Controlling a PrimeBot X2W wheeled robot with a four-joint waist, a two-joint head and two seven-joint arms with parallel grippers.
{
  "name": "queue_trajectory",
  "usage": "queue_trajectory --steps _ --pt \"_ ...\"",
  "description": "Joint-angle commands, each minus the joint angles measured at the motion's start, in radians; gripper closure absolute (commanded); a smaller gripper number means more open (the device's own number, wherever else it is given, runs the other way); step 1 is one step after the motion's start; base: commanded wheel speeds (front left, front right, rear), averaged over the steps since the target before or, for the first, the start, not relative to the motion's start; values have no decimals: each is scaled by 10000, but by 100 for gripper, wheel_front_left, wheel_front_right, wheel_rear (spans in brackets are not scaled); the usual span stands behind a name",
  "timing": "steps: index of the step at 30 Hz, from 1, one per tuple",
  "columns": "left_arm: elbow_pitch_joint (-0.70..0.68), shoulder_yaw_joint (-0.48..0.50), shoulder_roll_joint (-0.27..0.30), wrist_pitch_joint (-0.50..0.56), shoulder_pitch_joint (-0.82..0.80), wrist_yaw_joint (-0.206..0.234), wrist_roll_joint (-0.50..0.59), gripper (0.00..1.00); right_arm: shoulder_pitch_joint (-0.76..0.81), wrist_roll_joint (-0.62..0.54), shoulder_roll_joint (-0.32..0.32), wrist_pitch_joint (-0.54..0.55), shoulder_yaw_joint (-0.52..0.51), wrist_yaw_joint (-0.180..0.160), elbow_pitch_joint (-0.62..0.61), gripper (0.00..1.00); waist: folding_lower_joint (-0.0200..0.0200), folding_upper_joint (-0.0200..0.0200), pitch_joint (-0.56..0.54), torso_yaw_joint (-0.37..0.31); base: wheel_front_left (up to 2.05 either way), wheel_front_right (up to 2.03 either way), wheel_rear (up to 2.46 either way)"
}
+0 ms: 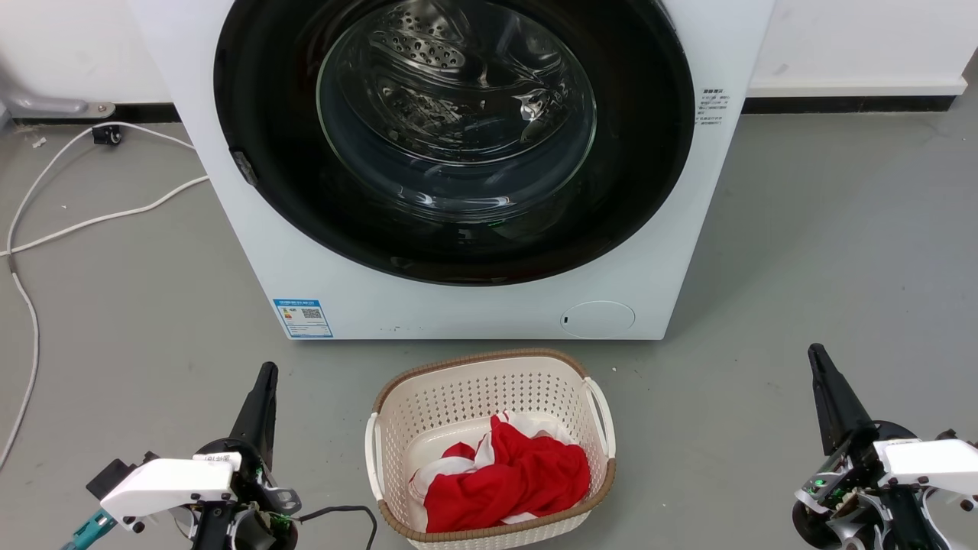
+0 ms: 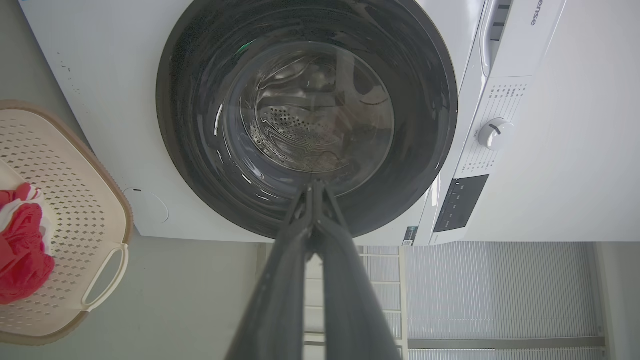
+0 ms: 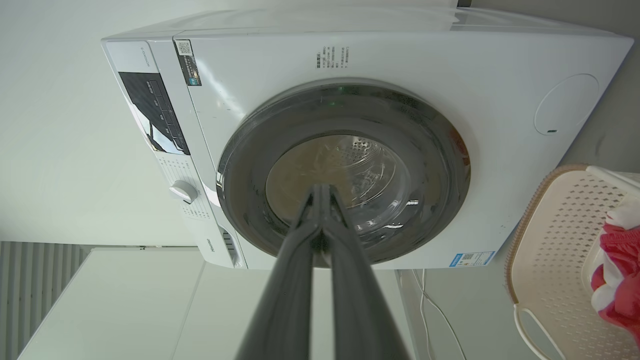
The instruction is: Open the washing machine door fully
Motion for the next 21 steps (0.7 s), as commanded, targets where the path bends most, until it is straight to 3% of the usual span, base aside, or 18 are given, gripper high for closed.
queue_trajectory --steps 1,4,5,15,21 --pt "6 40 -15 32 -68 -34 38 100 -131 -61 38 17 -10 0 10 100 0 0 0 0 0 0 0" --pt "6 40 -16 33 -68 -34 39 100 -131 -64 40 20 -11 0 10 100 0 0 0 0 0 0 0" --pt "-1 0 0 -1 -1 0 0 0 0 -2 2 -3 -2 0 -2 0 0 0 0 0 0 0 0" --pt "-75 -457 -13 -442 -16 5 184 0 217 -213 13 -442 110 0 -130 0 0 0 -1 2 0 0 0" --pt "-385 -484 -8 -731 -83 2 1231 0 276 -1310 16 -726 65 0 -431 0 0 0 1 -2 0 0 0"
